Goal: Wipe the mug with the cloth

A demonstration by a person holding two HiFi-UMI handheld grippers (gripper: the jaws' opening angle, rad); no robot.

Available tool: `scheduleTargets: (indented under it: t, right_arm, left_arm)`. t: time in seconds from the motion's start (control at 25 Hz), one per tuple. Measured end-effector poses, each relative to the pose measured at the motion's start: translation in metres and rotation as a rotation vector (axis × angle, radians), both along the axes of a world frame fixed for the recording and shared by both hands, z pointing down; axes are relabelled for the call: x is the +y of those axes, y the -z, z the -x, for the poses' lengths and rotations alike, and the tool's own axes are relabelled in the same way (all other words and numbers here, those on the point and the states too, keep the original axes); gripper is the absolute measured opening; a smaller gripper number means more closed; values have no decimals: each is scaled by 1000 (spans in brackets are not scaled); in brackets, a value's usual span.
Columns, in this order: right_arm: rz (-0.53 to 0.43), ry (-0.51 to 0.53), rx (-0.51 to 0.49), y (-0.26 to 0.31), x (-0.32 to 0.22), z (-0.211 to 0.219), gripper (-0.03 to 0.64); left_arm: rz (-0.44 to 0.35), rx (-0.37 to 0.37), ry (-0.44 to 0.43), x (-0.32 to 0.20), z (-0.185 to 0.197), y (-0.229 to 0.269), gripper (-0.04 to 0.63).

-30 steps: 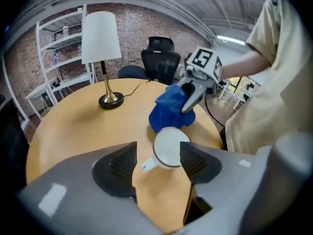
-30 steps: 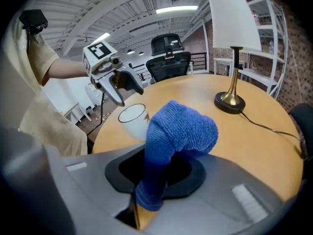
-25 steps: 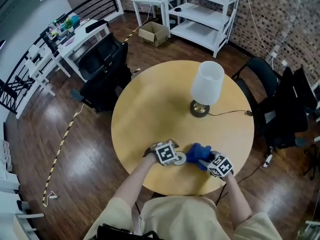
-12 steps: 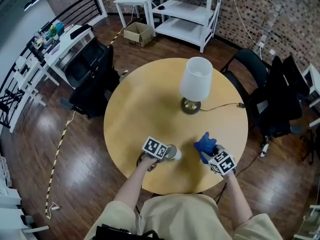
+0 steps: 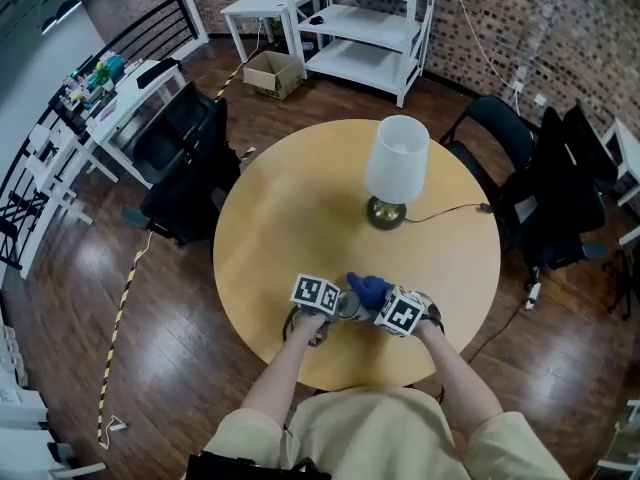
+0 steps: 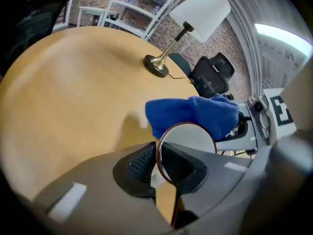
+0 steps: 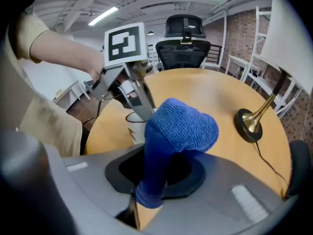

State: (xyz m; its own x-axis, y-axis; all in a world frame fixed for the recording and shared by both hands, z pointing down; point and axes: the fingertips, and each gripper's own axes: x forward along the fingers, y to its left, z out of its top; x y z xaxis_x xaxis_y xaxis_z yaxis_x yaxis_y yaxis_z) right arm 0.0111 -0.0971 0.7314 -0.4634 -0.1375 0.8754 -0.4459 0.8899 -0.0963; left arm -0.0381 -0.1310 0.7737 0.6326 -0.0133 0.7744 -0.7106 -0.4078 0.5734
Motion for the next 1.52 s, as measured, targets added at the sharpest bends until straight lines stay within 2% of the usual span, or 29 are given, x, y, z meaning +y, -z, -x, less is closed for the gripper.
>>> scheduleTargets:
  t: [0.16, 0.36, 0.48, 0.6, 0.8, 0.96, 1.08, 1.16, 1.28, 1.4, 1.52]
  right_arm:
    - [-78, 48, 70, 5, 15, 4, 78]
    - [-83, 53, 50, -8, 49, 18, 78]
    - [-95, 52, 74, -22, 59, 28, 78]
    - [-96, 102, 114, -33, 62, 37, 78]
    - [-50, 192, 172, -56, 71, 56, 78]
    - [-20, 246, 187, -67, 75, 63, 78]
    - [28, 228, 93, -54, 79, 63, 78]
    - [95, 132, -9, -41, 84, 48, 78]
    - [130, -121, -170, -12, 68, 7, 78]
    - [94, -338, -254, 12, 44, -47, 78]
    - [17, -451, -265, 32, 27, -88, 78]
  left_arm:
    - [128, 20, 146, 5, 2, -5, 32]
    - [290, 83, 370, 15, 8, -13, 28]
    - [339, 112, 453, 18, 8, -16, 28]
    - [380, 135, 513, 18, 11, -17, 28]
    - [383, 137, 556, 16, 13, -16, 28]
    - [334, 103, 527, 12, 15, -14, 26]
    - [319, 77, 492, 10, 16, -13, 28]
    - [285, 35, 436, 10, 15, -11, 31]
    - [188, -76, 298, 10, 10, -5, 29]
    - [83, -183, 102, 10, -10, 3, 41]
    - [0, -243, -43, 14, -32, 8, 68]
